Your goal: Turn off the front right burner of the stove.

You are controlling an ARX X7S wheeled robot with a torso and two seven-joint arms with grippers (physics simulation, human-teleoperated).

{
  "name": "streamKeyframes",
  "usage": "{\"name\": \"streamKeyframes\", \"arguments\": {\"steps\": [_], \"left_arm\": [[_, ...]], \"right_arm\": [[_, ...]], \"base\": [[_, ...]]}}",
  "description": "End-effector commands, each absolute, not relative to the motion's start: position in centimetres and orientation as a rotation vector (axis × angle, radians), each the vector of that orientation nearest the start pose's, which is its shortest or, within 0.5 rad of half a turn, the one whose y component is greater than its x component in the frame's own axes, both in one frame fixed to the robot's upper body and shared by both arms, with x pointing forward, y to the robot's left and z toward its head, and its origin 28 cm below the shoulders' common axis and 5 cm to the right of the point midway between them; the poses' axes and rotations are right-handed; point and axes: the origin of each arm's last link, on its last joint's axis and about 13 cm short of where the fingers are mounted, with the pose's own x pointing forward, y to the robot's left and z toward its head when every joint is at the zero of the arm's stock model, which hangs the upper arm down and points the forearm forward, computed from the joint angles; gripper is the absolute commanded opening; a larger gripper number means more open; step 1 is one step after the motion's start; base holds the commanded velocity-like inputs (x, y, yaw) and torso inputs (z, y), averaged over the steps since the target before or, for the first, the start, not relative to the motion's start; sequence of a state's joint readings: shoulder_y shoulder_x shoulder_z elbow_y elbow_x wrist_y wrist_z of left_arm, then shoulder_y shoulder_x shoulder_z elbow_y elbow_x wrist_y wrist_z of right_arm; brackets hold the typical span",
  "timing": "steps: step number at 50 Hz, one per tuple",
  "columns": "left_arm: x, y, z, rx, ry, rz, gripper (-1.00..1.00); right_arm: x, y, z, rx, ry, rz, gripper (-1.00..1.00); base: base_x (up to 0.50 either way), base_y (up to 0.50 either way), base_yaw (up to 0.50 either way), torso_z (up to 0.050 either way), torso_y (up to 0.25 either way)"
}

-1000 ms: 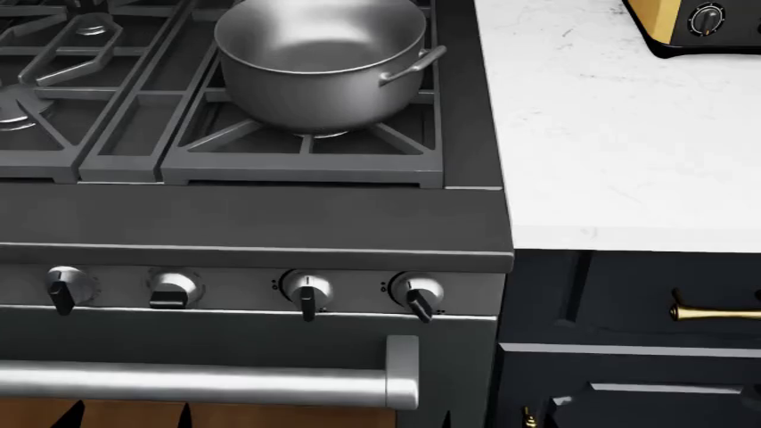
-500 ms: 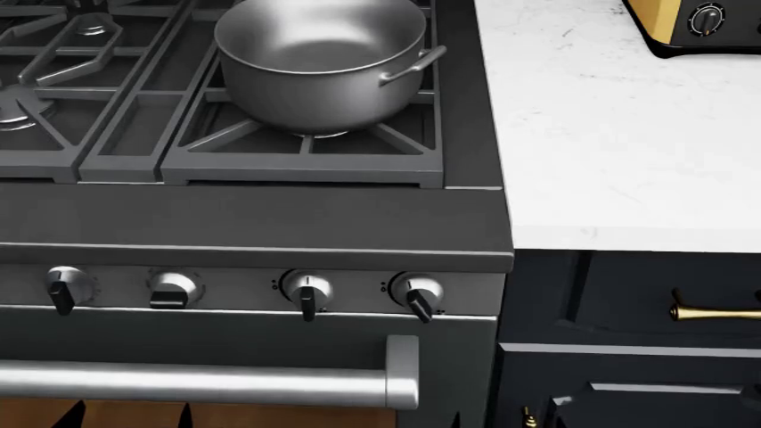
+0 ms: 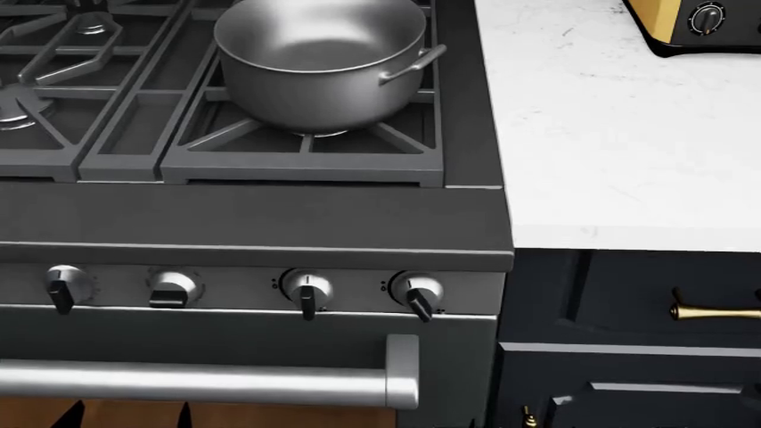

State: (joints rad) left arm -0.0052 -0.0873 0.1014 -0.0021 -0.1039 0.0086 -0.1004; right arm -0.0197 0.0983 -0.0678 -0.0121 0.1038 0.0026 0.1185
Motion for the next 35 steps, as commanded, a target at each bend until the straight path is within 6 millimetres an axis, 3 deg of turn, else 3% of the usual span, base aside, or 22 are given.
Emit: {"name": "streamKeyframes", "arguments": {"steps": [1, 35], "left_arm": [[21.03, 20.53, 1.3, -0.006, 0.012, 0.003, 1.0], [21.05, 20.53, 1.29, -0.015, 0.0, -0.007, 1.0]], "right_arm": [[20.42, -10.57, 1.06, 0.013, 0.019, -0.048, 1.0], [20.36, -10.63, 1.45, 0.02, 0.013, -0.049, 1.0]], "base": [[0.0, 0.0, 0.0, -0.05, 0.0], [0.0, 0.0, 0.0, -0.05, 0.0]]}}
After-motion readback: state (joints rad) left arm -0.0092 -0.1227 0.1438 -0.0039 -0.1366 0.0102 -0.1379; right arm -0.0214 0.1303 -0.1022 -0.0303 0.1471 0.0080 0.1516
